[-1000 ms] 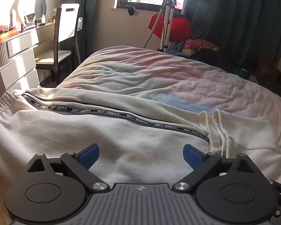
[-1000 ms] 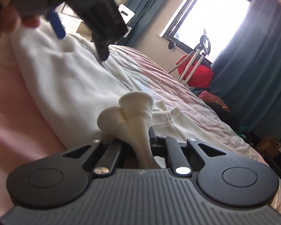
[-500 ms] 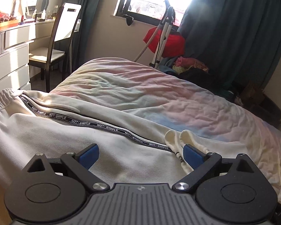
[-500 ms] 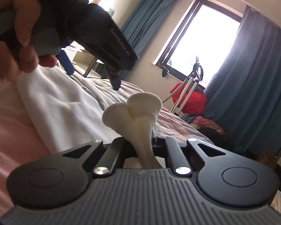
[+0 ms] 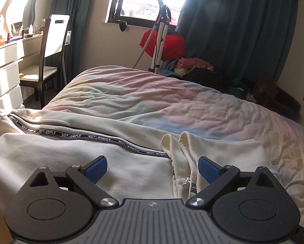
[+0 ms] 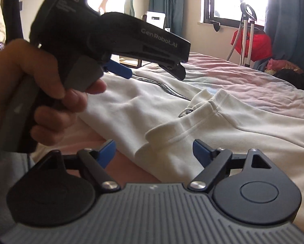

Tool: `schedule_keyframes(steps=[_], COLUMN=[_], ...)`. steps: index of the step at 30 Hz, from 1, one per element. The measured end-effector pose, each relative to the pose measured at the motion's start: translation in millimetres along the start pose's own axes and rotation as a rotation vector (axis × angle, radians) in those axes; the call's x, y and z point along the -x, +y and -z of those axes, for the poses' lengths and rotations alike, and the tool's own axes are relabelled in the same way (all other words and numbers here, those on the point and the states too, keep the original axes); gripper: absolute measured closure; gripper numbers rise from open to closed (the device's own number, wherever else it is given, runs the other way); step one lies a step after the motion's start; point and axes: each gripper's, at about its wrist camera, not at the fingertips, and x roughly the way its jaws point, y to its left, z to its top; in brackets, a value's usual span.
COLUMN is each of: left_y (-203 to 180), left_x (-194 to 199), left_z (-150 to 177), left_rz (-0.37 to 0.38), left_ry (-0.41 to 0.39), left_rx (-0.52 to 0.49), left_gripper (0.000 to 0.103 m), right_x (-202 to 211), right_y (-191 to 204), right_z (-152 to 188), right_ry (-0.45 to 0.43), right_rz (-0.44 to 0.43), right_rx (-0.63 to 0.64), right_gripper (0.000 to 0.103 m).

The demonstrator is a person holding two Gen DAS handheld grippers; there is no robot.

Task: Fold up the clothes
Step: 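Open the right gripper and lay the folded jacket down, then grasp the sweatpants waistband with the left gripper and lift it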

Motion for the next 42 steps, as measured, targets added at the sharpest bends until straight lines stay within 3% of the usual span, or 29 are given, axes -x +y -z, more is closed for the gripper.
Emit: schedule_keyframes(steps=[4,11,16,19,29,32,38,40,42], left_y=[-9,-28,-28,-31,-33,-10,69,97,120], left_x=[15,61,73,66,43,28,27,39,56], left_z=[6,20,31,38,41,29,10,8,0], left_rz=[0.013,0.025,0.03,-0.022,-0.053,-0.113,-0.14,-0.15,-0.194], left_ry=[-0.023,-0.128,-0.142,-0.152,-0.111,-0.046,0.094,0.099,0.07], left_rx=[-0.057,-0.176,-0.16,-0.197,-0.213,-0.098,0.283,0.415,0.481], left_gripper=[0.006,0.003,0.003,0.003,0.003,0.003,0.004,0.005,0.004], right_x=[41,68,67,65,69,70,71,73,74], right_y=[-7,-68,-94,-99,-111,-113,-116,-117,-115], right_z=[-4,-5,1,3,4,4,7,8,9], right_ry=[-0.052,-0.091,-0.089,-0.101,-0.122,-0.119,-0.103,-0.099,-0.098], right_rz=[0.079,0.348,0.41,0.447,0.48,0.488,0.493,0.496,0.499], right_rx=[-0.076,-0.346,-0.419,-0.417,-0.435,-0.442,-0.458,-0.469,-0.474], right_gripper=[0.018,0.018,0.018,0.018,0.018,0.018,0.018,0.018,0.018])
